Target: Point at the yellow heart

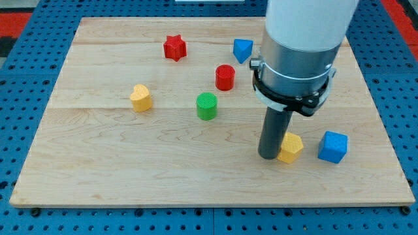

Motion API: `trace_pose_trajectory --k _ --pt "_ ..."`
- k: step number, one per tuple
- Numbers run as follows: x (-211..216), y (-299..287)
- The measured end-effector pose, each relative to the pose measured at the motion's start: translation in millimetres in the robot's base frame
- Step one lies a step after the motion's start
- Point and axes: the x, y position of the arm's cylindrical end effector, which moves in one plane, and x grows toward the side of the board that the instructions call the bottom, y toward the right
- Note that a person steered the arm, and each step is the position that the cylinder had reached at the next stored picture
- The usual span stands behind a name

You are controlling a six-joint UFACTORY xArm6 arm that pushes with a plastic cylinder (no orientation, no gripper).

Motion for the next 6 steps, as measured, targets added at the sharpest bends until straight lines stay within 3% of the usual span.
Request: trace_pose_trajectory --k 3,4,5,6 --pt "-0.1 30.4" --pt "-1.1 -6.4" --pt "-3.7 -90.6" --pt "-39.5 -168.9"
